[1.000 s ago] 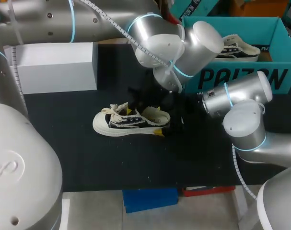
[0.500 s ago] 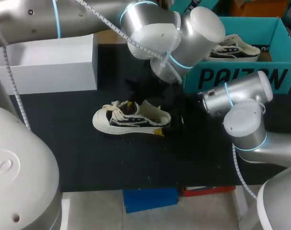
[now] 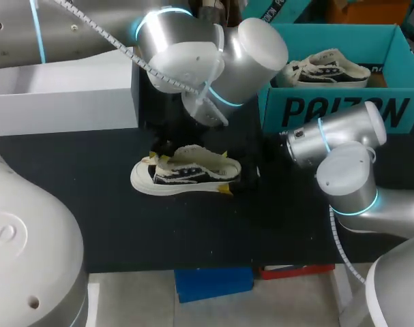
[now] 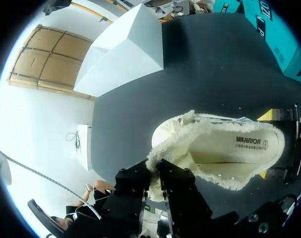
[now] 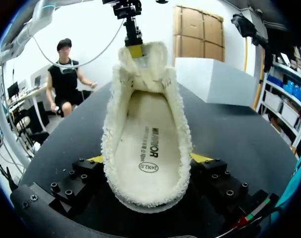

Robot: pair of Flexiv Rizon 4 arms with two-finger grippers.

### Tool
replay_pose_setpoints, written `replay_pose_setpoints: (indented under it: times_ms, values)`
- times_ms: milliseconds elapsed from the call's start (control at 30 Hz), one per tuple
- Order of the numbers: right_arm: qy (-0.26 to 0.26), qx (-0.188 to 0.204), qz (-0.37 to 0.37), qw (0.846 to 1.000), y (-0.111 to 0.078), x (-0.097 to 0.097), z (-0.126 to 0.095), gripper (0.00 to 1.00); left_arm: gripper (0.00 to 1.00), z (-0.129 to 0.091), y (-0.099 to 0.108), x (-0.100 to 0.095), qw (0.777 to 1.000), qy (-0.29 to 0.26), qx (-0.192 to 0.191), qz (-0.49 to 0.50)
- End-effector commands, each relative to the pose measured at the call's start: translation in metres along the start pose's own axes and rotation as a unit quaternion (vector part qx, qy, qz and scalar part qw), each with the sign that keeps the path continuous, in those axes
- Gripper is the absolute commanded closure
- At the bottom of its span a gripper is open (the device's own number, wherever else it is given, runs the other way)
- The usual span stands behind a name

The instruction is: Take the shoe out of the shoebox, open the shoe tongue, remove and reinsert the insole, then place the shoe into the shoebox

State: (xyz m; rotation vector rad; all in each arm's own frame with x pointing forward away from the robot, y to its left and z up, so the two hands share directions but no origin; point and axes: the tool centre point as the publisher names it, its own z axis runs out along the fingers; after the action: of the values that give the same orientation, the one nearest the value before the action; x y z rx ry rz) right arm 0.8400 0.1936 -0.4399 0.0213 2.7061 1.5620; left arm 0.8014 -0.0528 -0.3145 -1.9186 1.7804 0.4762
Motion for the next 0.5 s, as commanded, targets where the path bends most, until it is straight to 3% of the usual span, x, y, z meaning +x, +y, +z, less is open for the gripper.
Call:
replay_pose_setpoints:
  times_ms: [33,267,500]
  values:
    - [-0.001,0.0,0.001,1.0,-0.004,-0.002,0.002,1.0,0.0,0.007,0.001,-0.024,0.999,0.044,-0.007,-0.011]
    - [-0.001,0.0,0.001,1.0,-0.004,-0.002,0.002,1.0,0.0,0.018,0.005,-0.042,0.998,0.049,-0.016,-0.025]
    - [-0.001,0.0,0.001,1.0,-0.004,-0.002,0.002,1.0,0.0,0.04,0.012,-0.046,0.998,0.045,-0.035,-0.03]
